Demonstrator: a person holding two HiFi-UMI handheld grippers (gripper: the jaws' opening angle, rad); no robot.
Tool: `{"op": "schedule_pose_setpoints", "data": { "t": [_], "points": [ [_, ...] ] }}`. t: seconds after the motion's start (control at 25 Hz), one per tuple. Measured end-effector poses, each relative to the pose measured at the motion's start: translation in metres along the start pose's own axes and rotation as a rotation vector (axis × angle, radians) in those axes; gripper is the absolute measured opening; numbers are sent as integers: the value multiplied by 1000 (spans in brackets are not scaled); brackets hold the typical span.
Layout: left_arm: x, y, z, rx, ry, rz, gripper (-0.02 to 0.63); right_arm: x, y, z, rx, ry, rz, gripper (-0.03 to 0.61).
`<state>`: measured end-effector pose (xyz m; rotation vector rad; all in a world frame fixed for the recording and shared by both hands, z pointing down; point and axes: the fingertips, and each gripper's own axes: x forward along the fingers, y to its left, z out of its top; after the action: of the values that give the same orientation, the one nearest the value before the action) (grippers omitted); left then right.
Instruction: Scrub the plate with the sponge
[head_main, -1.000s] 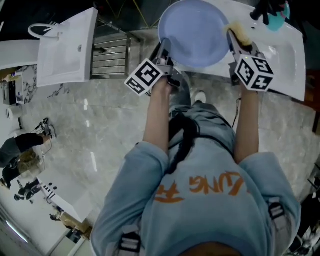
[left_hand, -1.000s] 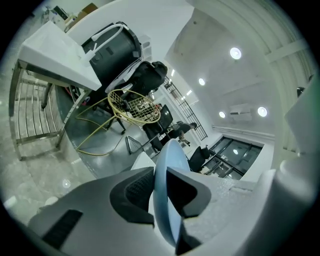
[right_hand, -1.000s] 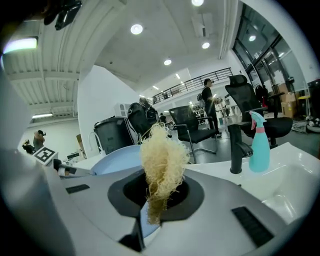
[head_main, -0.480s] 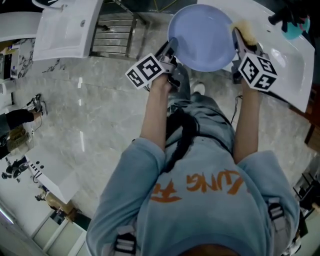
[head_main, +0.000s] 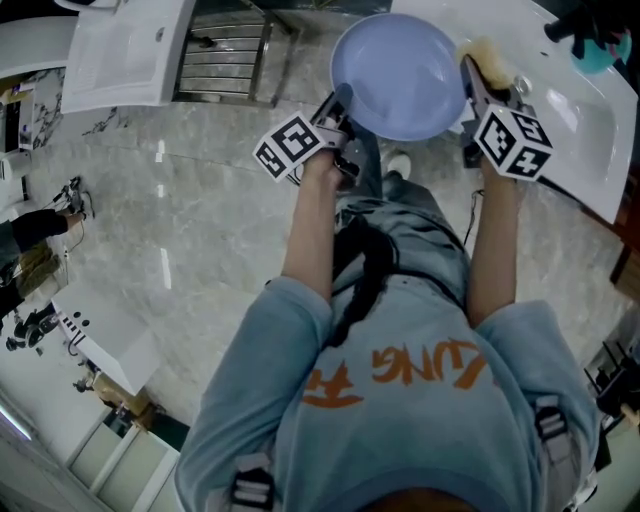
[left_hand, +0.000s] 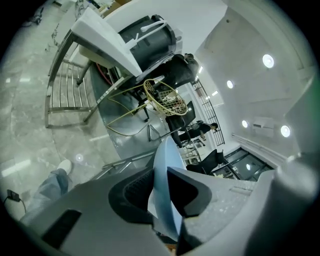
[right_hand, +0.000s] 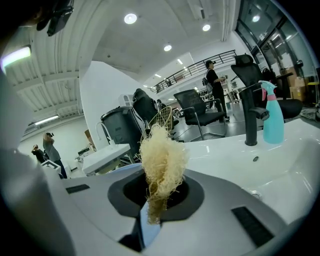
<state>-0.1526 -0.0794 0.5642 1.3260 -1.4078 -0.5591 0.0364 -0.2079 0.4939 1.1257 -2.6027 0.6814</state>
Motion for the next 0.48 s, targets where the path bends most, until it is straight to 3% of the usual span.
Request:
{"op": "schedule_pose_setpoints", "data": {
  "t": [0.32, 0.4, 0.48],
  "points": [
    [5, 11, -5, -62, 59, 20, 64, -4, -3, 1, 30, -7, -18, 32],
    [7, 8, -4, -33, 67, 19, 81, -4, -5, 2, 35, -11, -22, 32],
    [9, 5, -2, 29, 75, 28, 151, -4, -7, 3, 42, -17, -25, 32]
  ]
}}
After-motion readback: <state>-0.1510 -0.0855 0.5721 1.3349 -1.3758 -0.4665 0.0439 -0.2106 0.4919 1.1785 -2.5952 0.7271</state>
